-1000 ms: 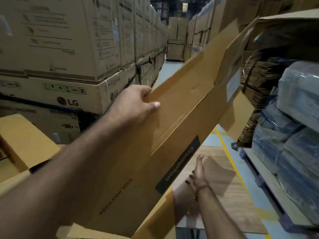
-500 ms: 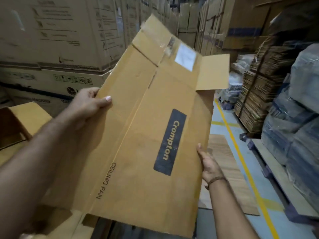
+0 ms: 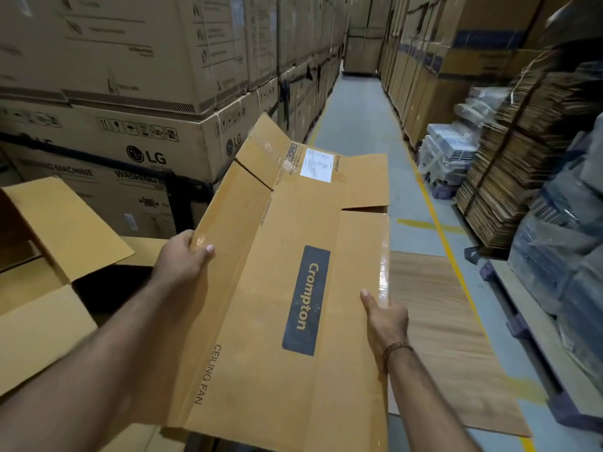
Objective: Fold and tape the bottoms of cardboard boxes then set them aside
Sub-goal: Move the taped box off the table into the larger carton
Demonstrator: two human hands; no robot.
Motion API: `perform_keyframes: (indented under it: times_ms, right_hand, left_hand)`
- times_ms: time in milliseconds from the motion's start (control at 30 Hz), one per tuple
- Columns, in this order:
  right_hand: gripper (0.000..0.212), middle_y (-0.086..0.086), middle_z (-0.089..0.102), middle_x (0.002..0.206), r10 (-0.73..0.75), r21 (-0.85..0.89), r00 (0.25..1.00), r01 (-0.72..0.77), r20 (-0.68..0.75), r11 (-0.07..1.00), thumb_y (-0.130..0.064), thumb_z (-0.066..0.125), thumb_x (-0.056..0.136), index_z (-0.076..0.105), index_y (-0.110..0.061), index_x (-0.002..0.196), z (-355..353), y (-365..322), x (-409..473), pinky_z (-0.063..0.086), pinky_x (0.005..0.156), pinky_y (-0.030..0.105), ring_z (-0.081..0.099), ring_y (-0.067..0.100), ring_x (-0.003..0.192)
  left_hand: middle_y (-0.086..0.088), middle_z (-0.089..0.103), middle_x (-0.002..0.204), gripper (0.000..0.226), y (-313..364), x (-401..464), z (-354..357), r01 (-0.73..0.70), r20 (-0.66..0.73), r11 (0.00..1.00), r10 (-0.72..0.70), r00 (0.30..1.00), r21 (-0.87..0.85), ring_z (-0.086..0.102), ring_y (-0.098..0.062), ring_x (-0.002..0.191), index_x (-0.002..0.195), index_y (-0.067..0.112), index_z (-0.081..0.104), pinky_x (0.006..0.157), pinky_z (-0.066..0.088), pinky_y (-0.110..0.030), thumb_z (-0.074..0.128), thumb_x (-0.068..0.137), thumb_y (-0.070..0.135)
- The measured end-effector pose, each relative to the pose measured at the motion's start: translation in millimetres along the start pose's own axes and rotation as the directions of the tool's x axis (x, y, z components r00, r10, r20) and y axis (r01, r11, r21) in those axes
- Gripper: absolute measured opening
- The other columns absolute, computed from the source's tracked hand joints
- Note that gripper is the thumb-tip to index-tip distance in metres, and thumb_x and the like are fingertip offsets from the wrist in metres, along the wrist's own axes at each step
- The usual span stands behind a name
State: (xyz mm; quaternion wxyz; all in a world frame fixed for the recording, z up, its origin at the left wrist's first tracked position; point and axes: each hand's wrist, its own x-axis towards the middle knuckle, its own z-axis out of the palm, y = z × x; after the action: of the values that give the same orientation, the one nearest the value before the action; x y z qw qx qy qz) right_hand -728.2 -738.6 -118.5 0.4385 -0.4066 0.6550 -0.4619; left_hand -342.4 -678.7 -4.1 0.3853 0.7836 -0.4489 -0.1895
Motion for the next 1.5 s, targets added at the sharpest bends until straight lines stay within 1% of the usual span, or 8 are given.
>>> perform_keyframes:
  times_ms: [133,333,500,633,767,967,1133,1500]
  right_hand:
    - [0.024,-0.005,0.070,0.084,0.018,-0.126,1.000,-0.020,-0.015,0.992,-0.035,0.080,0.090,0.071,-0.013,0.092,50.8,5.2,25.9,0.046,0.062,0.025,0.067,0.016,0.080]
    - [0.014,-0.006,0.068,0.087,0.074,-0.291,0.997,-0.069,0.009,0.954,-0.025,0.074,0.094,0.070,-0.015,0.102,116.5,45.0,68.0,0.046,0.080,0.029,0.066,0.026,0.092]
    - [0.020,0.005,0.069,0.093,0.169,-0.408,0.985,-0.166,-0.027,0.898,-0.027,0.074,0.095,0.070,-0.009,0.103,139.6,83.6,89.6,0.042,0.078,0.031,0.067,0.033,0.100]
    - [0.026,0.020,0.070,0.112,0.228,-0.601,0.973,-0.195,-0.021,0.775,-0.029,0.072,0.095,0.064,-0.005,0.103,146.3,117.5,99.0,0.046,0.082,0.038,0.063,0.041,0.109]
    - [0.045,0.025,0.061,0.121,0.257,-0.754,0.966,-0.193,-0.033,0.628,-0.037,0.073,0.094,0.062,0.001,0.115,148.4,135.4,107.5,0.046,0.095,0.042,0.055,0.042,0.119]
    - [0.051,0.021,0.055,0.122,0.273,-0.794,0.961,-0.200,-0.045,0.574,-0.037,0.079,0.090,0.058,-0.001,0.118,152.9,135.4,115.9,0.047,0.095,0.044,0.056,0.044,0.118]
    - [0.050,0.015,0.061,0.119,0.228,-0.786,0.973,-0.172,-0.040,0.594,-0.029,0.087,0.082,0.055,-0.010,0.116,154.5,134.3,116.2,0.050,0.092,0.044,0.059,0.038,0.113]
    - [0.050,0.019,0.065,0.121,0.249,-0.805,0.967,-0.187,-0.051,0.562,-0.024,0.086,0.083,0.062,-0.003,0.121,153.7,132.1,117.1,0.048,0.095,0.041,0.058,0.037,0.117]
  left_hand:
    - [-0.007,0.068,0.122,0.052,-54.2,50.2,18.7,0.067,-0.016,0.986,-0.066,0.998,0.152,0.066,-0.030,0.104,0.139,0.015,0.056,0.085,0.057,-0.048,0.070,0.098,0.043]
    - [-0.008,0.068,0.121,0.045,-123.9,102.2,65.8,0.133,0.041,0.961,-0.147,0.988,0.242,0.065,-0.035,0.109,0.137,0.015,0.053,0.082,0.051,-0.046,0.064,0.102,0.041]
    - [0.000,0.061,0.107,0.034,-164.9,138.1,102.5,0.158,0.134,0.947,-0.202,0.970,0.279,0.062,-0.026,0.097,0.125,0.020,0.051,0.077,0.052,-0.043,0.064,0.102,0.042]
    - [-0.010,0.068,0.111,0.026,-207.0,151.9,128.1,0.220,0.210,0.909,-0.306,0.929,0.354,0.060,-0.027,0.091,0.112,0.017,0.052,0.080,0.054,-0.044,0.069,0.100,0.032]
    - [-0.019,0.068,0.116,0.032,-229.4,158.0,147.1,0.358,0.178,0.866,-0.436,0.882,0.349,0.065,-0.040,0.104,0.123,0.005,0.053,0.082,0.049,-0.043,0.069,0.100,0.020]
    - [-0.024,0.065,0.123,0.039,-246.3,165.1,155.7,0.440,0.185,0.819,-0.528,0.829,0.368,0.063,-0.043,0.113,0.123,0.001,0.051,0.088,0.049,-0.046,0.075,0.095,0.013]
    - [-0.021,0.062,0.129,0.047,-255.2,158.8,160.6,0.383,0.238,0.817,-0.512,0.826,0.431,0.059,-0.038,0.122,0.134,0.001,0.053,0.098,0.050,-0.045,0.075,0.094,0.009]
    - [-0.016,0.064,0.125,0.043,-251.1,152.7,158.2,0.328,0.272,0.806,-0.501,0.822,0.492,0.062,-0.036,0.119,0.134,0.007,0.053,0.088,0.056,-0.047,0.072,0.098,0.019]
